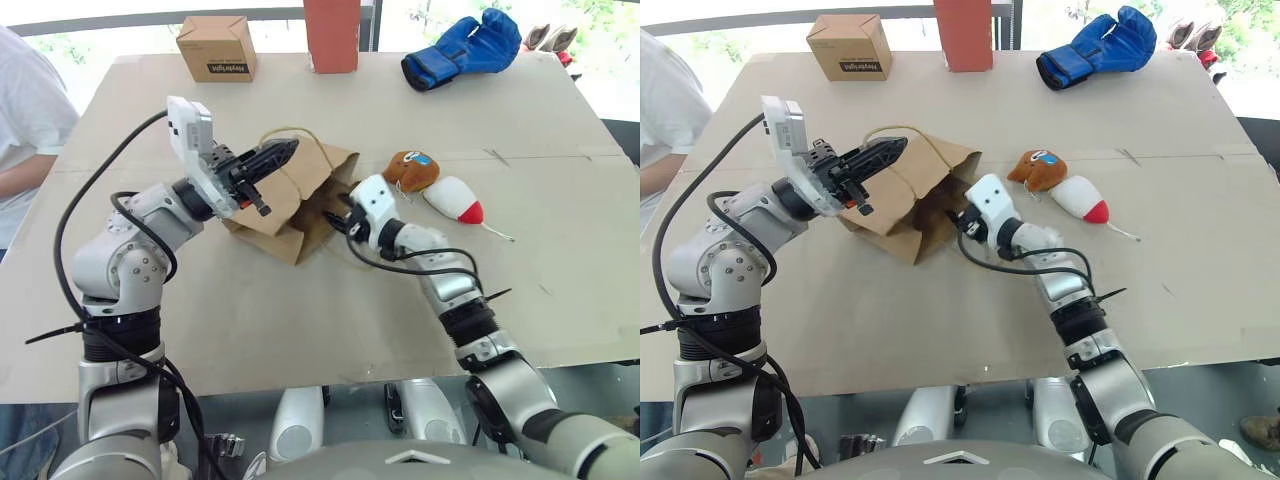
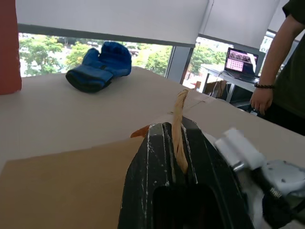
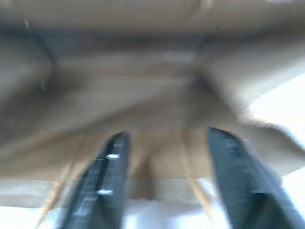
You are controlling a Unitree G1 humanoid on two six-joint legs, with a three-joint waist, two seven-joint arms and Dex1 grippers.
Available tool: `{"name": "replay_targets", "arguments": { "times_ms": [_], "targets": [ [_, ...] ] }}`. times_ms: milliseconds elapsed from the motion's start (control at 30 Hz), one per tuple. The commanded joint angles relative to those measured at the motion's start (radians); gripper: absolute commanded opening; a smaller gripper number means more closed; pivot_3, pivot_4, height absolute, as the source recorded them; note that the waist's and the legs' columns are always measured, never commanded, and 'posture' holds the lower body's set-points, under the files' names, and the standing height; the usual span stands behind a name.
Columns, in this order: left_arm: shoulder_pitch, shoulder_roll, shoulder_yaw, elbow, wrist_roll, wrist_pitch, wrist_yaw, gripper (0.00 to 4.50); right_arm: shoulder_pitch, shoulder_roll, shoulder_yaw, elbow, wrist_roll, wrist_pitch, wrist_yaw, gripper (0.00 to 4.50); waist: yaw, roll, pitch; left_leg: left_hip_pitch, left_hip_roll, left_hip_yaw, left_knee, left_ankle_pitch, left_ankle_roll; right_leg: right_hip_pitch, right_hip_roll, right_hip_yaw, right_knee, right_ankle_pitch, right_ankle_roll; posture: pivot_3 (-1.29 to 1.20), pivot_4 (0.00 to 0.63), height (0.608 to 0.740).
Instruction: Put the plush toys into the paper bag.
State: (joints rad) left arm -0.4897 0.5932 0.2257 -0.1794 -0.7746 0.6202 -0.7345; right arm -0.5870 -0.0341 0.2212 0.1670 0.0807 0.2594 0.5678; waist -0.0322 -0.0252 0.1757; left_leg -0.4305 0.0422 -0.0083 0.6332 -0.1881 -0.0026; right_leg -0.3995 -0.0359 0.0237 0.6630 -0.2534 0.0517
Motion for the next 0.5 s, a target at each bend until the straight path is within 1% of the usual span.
{"name": "replay_targets", "arguments": {
  "times_ms": [33, 67, 133, 200, 300, 333, 400, 500],
  "targets": [
    [-0.007, -0.005, 0.017, -0.026, 0.012, -0.040, -0.001, 0.00, 0.010, -0.055, -0.036, -0.240, 0.042, 0.127, 0.003, 4.20, -0.001, 0.000, 0.000, 0.000, 0.000, 0.000, 0.000, 0.000, 0.000, 0.000, 0.000, 0.000, 0.000, 0.000, 0.000, 0.00, 0.150, 0.740],
    [-0.007, -0.008, 0.017, -0.024, 0.016, -0.044, 0.001, 0.00, 0.013, -0.095, -0.050, -0.307, 0.051, 0.166, 0.013, 4.46, -0.001, 0.000, 0.000, 0.000, 0.000, 0.000, 0.000, 0.000, 0.000, 0.000, 0.000, 0.000, 0.000, 0.000, 0.000, 0.00, 0.150, 0.740],
    [-0.013, -0.014, 0.018, -0.016, 0.025, -0.053, 0.008, 0.00, 0.000, -0.153, -0.086, -0.377, 0.087, 0.257, 0.026, 4.46, 0.001, 0.000, 0.000, -0.001, 0.000, 0.001, 0.000, 0.000, 0.000, 0.000, 0.000, 0.000, 0.000, 0.000, 0.000, 0.00, 0.150, 0.740],
    [-0.022, -0.020, 0.021, -0.003, 0.036, -0.064, 0.017, 0.00, -0.037, -0.183, -0.126, -0.373, 0.100, 0.326, -0.002, 4.46, 0.004, 0.000, 0.000, -0.001, 0.000, 0.001, 0.000, 0.000, 0.000, 0.000, 0.000, 0.000, -0.001, 0.000, 0.000, 0.00, 0.150, 0.740],
    [-0.028, -0.023, 0.019, 0.011, 0.051, -0.078, 0.017, 0.00, -0.101, -0.229, -0.144, -0.315, 0.052, 0.395, -0.064, 4.46, 0.003, 0.000, 0.000, 0.000, 0.000, 0.001, 0.000, 0.000, 0.000, 0.000, 0.000, 0.000, 0.000, 0.000, 0.000, 0.00, 0.150, 0.740],
    [-0.030, -0.025, 0.020, 0.014, 0.053, -0.079, 0.018, 0.00, -0.123, -0.242, -0.142, -0.277, 0.029, 0.427, -0.093, 4.46, 0.003, 0.000, 0.000, 0.000, 0.000, 0.001, 0.000, 0.000, 0.000, 0.000, 0.000, 0.001, 0.000, 0.000, 0.000, 0.00, 0.150, 0.740],
    [-0.033, -0.027, 0.018, 0.020, 0.057, -0.083, 0.019, 0.00, -0.194, -0.276, -0.102, -0.110, -0.036, 0.449, -0.121, 4.46, 0.000, 0.000, 0.000, 0.000, 0.000, 0.001, 0.000, 0.000, 0.000, 0.000, 0.000, 0.001, 0.000, 0.000, 0.000, 0.00, 0.150, 0.740],
    [-0.039, -0.033, 0.012, 0.027, 0.066, -0.091, 0.018, 0.00, -0.303, -0.250, -0.080, 0.182, -0.060, 0.413, -0.131, 4.46, -0.002, 0.000, 0.000, 0.000, 0.000, 0.002, 0.000, 0.000, 0.000, -0.001, 0.000, 0.002, -0.001, 0.000, 0.000, 0.00, 0.150, 0.740]
  ]
}}
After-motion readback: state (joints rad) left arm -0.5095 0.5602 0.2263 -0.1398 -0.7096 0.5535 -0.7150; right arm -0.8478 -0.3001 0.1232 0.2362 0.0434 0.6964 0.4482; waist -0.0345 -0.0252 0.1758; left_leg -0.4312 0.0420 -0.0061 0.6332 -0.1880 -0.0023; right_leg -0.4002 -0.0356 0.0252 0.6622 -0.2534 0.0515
